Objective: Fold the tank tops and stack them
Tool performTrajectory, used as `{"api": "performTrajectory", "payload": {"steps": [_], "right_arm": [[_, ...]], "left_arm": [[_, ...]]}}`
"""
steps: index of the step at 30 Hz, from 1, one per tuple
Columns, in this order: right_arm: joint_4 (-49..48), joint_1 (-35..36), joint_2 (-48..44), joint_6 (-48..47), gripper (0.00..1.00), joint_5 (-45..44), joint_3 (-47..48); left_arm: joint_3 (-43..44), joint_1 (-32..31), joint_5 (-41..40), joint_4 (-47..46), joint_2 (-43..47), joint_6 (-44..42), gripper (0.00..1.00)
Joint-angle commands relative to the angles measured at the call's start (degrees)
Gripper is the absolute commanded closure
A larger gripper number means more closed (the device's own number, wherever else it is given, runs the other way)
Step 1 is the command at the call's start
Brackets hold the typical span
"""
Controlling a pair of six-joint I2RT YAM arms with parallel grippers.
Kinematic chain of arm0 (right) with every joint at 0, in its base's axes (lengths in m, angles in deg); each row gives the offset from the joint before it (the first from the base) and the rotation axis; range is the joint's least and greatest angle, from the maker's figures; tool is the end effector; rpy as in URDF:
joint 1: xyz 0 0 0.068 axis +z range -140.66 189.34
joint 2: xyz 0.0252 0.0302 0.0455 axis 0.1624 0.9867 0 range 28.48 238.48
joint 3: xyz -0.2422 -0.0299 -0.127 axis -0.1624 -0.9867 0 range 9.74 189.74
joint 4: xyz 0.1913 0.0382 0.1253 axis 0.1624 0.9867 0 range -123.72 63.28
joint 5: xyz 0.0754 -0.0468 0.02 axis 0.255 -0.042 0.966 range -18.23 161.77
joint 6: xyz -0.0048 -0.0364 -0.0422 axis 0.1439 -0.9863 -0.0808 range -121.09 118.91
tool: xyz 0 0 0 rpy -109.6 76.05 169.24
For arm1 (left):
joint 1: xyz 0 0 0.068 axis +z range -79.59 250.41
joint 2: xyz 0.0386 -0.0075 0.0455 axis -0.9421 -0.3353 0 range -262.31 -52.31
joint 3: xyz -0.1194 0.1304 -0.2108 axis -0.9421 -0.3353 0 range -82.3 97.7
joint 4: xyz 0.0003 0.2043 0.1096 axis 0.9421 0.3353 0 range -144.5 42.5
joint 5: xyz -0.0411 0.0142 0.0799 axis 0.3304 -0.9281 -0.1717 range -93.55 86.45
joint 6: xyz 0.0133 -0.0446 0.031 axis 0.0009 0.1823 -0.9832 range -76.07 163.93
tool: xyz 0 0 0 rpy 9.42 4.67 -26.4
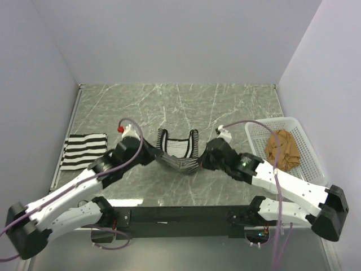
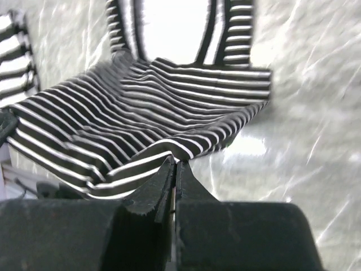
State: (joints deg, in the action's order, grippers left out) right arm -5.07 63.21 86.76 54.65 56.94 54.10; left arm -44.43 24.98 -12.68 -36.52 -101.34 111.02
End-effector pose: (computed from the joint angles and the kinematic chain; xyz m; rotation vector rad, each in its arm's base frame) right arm 0.1162 0.1421 0.2717 0.1748 2.3761 0.6756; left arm 0.1194 -0.1126 0.2777 -0.5240 2.1804 -0.9948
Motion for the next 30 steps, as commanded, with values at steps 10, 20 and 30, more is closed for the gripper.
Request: {"api": "performTrajectory", "payload": {"steps": [10,20,30], "right_arm": [[-8.96,-27.58,30.09,-16.19,1.00,24.14,22.33],[-6.50,-34.79,57.54,-20.23,0.50,28.90,48.94],[-4.22,-30.24,46.24,-21.82,0.46,14.23,38.97]], "left_arm": [[19.05,25.20,18.08,-20.70,-34.41,-5.21,0.99],[34.03,33.65,32.68,-35.37,-61.70,-6.80,0.43],[29.04,36.46,17.48,-18.77,-48.89,-14.27,0.31]]}}
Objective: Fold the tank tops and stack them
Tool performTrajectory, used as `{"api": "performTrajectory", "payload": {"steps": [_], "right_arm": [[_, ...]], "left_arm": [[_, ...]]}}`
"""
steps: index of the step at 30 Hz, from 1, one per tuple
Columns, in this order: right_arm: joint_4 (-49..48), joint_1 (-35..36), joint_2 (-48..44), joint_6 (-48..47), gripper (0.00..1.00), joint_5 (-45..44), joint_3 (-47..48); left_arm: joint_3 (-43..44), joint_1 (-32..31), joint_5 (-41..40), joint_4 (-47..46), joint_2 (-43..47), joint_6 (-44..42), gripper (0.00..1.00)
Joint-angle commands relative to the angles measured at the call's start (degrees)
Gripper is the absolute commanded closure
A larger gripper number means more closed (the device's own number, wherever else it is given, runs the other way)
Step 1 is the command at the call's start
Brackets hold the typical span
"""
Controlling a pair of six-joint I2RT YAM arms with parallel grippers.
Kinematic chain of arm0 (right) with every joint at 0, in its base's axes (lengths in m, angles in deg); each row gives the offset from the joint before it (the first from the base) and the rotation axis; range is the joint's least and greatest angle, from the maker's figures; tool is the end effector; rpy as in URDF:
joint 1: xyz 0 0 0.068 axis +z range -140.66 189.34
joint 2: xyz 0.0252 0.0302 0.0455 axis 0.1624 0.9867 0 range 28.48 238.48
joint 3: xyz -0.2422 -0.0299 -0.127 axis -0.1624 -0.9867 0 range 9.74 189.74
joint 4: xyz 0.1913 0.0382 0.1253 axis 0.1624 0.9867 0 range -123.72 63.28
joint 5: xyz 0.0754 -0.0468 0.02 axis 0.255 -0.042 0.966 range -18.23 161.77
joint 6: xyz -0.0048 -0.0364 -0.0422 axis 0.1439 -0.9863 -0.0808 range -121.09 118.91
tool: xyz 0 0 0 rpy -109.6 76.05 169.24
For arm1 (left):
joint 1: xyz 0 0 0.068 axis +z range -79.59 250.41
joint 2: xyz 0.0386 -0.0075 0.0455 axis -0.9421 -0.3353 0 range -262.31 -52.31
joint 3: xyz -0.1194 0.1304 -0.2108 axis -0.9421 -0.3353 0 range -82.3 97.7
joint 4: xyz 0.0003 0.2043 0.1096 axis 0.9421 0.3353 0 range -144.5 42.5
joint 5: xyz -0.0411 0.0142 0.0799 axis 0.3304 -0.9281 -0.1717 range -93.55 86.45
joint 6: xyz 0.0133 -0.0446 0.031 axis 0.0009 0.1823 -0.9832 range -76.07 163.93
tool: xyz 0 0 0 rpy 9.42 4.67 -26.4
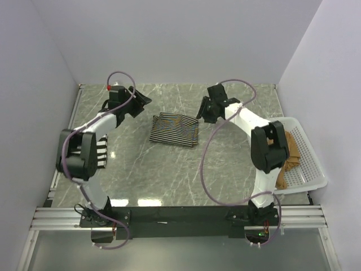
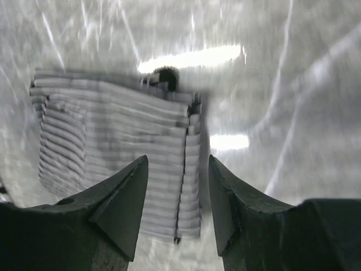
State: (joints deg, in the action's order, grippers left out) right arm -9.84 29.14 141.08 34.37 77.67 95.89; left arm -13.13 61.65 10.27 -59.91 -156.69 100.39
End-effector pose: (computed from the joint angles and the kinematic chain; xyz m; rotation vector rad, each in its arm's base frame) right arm 0.3861 0.1430 0.2317 0.2972 2.5044 0.5370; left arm 0.3857 -0.0689 0.2423 -0.7518 2.0848 -0.9163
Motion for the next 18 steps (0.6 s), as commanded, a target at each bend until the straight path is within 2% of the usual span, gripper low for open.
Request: {"api": "performTrajectory", "payload": {"steps": [1,6,10,15,16,18], "right_arm": [[0.55,4.98,-8.96,-1.45,0.46,-8.25,-3.96],[-0.15,12.89,-8.54,-0.04,0.47,-13.44,-6.79],[1.44,15.45,-1.87,-0.65,0.49,-14.94,-3.80],[2.31,15.89,2.89,-1.18,0.50,-17.22,-5.28],[2.57,15.98,2.98,-1.19,0.50,-18.10,-6.86],[2.49,15.98,2.11,-1.10,0.50,-19.76,-9.23]], "left_arm": [[-3.59,-0.30,-5.82,4.62,7.25,-3.65,0.30],[-11.92,-3.72,-7.76,2.96,10.94,-3.38,0.29],[-15.64,-8.29,-10.21,1.63,12.45,-4.17,0.31],[-21.08,-12.69,-13.65,0.84,10.78,-3.03,0.40],[-22.22,-13.04,-13.65,-0.73,10.69,-2.68,0.49],[-24.68,-14.09,-13.65,-0.92,10.08,-2.06,0.54]]}}
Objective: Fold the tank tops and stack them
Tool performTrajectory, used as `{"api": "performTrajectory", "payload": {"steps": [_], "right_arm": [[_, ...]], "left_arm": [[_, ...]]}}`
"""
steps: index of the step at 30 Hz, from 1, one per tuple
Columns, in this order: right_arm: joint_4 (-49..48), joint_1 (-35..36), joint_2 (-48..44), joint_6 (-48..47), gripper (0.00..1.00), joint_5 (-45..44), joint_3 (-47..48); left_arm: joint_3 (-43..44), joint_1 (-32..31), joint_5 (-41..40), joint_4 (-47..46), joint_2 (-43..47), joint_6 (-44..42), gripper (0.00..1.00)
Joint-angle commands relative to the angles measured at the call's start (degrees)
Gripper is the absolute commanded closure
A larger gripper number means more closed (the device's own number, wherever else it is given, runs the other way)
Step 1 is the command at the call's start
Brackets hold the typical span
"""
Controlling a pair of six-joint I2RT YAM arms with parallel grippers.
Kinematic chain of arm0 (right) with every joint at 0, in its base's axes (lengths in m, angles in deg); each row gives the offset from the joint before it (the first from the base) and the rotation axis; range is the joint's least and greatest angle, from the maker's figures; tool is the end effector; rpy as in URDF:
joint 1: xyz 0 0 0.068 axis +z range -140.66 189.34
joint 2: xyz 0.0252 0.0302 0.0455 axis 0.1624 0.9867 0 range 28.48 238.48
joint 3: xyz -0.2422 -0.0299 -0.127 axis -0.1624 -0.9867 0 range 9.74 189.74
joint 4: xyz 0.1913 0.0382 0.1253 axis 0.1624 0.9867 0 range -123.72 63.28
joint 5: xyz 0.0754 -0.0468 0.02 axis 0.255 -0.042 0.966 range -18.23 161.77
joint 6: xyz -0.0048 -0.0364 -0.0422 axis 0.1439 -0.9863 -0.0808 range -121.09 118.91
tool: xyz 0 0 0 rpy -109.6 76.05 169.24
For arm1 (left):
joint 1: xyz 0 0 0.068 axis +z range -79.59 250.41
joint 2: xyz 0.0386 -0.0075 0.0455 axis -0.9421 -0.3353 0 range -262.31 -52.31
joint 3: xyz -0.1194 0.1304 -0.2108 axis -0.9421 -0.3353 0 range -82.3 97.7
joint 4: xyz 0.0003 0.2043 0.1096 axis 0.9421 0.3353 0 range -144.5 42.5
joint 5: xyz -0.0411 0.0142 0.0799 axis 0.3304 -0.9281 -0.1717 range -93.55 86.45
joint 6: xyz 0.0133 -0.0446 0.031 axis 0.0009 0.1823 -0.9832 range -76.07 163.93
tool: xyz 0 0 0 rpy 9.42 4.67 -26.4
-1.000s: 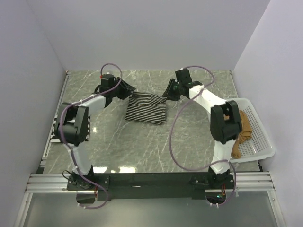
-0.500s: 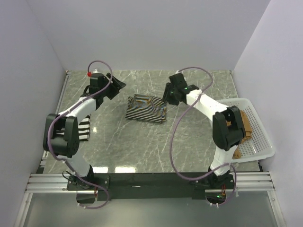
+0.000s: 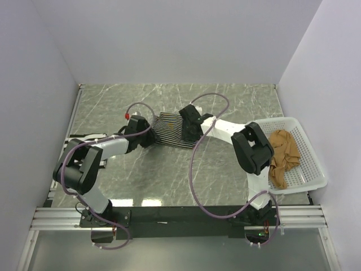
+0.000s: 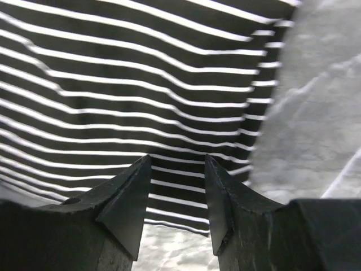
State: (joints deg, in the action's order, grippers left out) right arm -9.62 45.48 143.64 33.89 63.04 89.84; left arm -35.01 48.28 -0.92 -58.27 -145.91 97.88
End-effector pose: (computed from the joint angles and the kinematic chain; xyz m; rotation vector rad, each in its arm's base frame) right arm 0.3264 0.2308 0.1849 0.0286 2.6062 0.2562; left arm 0.2867 -0.1186 0.1906 -0.6411 2.3386 -0.7007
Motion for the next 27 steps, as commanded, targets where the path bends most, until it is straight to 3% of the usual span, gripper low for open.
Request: {"api": "performTrajectory", "payload": {"steps": [1,4,12,16,20,27], "right_arm": [[2.01,-0.46,-1.15,-0.70,0.50,-5.42,-5.80],[1.48,-0.46,-4.31,-0.79,0.50,-6.56,-10.55],[1.13,-0.54,-12.57,-1.40,0.50,-7.70,-16.46],[4.02,-1.77,-14.08,-2.81,0.48,-9.02,-13.84],[4.56,-2.39,-17.41,-3.87,0.48,-6.57,-11.81],[4.91,-1.78,-11.98,-5.10,0.49,-2.26,-0.57]], "left_arm": [[-3.51,-1.07,-4.20,-2.56,-0.88,0.45,0.57],[-7.02,-1.77,-3.52,-4.05,-0.88,1.41,0.64],[-13.10,-5.56,-3.07,-4.76,6.04,1.86,0.66],[-10.82,-5.12,-4.74,1.13,11.77,-1.03,0.49],[-8.45,-1.96,0.86,1.05,13.18,-3.15,0.42],[2.80,1.03,12.65,3.59,0.28,-11.76,0.28]]}}
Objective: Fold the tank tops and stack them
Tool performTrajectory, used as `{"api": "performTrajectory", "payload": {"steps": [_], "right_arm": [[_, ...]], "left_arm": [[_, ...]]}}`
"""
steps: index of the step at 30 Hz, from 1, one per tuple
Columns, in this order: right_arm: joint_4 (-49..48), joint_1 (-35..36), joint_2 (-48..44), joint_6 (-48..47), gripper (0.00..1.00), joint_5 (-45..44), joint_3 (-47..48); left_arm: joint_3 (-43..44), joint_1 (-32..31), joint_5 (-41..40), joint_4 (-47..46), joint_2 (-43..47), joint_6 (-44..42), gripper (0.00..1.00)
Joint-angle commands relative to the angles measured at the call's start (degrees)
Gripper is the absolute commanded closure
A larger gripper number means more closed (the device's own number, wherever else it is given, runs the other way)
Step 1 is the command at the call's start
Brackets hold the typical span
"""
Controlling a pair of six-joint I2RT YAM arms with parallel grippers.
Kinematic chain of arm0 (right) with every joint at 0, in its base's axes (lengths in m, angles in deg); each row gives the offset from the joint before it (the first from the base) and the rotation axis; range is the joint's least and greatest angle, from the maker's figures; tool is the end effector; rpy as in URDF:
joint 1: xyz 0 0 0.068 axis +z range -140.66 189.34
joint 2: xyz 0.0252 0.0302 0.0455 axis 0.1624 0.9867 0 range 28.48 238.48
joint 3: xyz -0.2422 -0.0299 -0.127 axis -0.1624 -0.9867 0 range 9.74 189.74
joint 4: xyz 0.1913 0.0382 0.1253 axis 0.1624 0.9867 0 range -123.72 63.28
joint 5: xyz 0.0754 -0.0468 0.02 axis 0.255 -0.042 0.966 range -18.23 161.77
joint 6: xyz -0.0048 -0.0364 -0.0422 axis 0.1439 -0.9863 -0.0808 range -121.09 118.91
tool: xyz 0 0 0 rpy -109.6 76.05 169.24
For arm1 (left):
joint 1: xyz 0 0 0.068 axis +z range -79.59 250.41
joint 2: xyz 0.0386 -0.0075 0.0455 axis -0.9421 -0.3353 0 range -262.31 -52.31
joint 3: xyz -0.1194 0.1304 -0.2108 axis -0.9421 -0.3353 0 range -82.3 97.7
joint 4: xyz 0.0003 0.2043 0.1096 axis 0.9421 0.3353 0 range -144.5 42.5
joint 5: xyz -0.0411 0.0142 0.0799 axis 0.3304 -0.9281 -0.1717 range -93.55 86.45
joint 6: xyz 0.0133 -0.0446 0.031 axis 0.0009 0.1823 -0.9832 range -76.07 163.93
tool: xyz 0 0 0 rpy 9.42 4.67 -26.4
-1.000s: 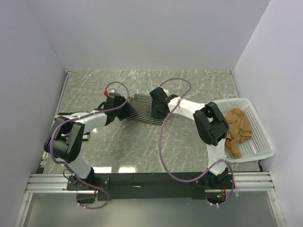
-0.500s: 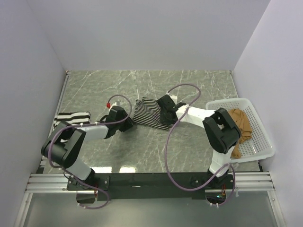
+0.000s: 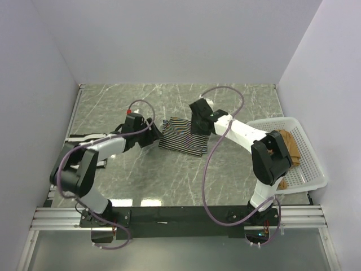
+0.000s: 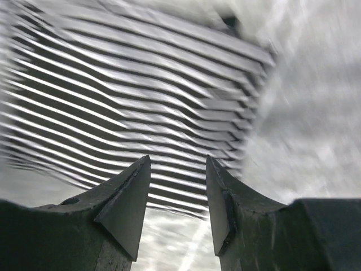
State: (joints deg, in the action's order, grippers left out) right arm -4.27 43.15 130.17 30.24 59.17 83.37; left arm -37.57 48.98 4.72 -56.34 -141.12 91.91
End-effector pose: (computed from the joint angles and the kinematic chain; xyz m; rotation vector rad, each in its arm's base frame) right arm 0.2959 0.1878 0.2328 0.0268 2.5456 0.1624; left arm 0.2701 -0.1121 0.1992 -0.4818 2.3808 -0.7562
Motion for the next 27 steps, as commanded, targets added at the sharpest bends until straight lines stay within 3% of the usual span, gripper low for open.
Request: {"api": "performTrajectory", "payload": {"steps": [1,9,14,20,24,27], "right_arm": [[-0.62,0.91,2.45,-1.45,0.50,2.48,6.79],[0.25,1.00,15.63,-1.01,0.61,2.49,17.85],[-1.67,0.65,21.61,-1.36,0.63,3.19,20.33],[-1.77,0.39,26.01,-2.77,0.54,6.89,24.11],[-5.19,0.47,23.21,-1.63,0.50,8.03,20.34],[-5.90,0.48,20.66,-1.45,0.49,9.08,19.28]], "left_arm": [[6.06,0.69,7.80,1.67,-5.48,-6.58,0.26],[12.48,1.39,10.71,4.39,-15.50,-8.70,0.25],[13.45,1.30,9.84,5.45,-18.84,-9.66,0.27],[14.94,-0.01,6.77,9.22,-21.39,-11.07,0.29],[15.82,-0.98,2.55,11.60,-22.19,-11.69,0.32],[16.79,-1.24,1.14,13.27,-22.72,-11.95,0.39]]}}
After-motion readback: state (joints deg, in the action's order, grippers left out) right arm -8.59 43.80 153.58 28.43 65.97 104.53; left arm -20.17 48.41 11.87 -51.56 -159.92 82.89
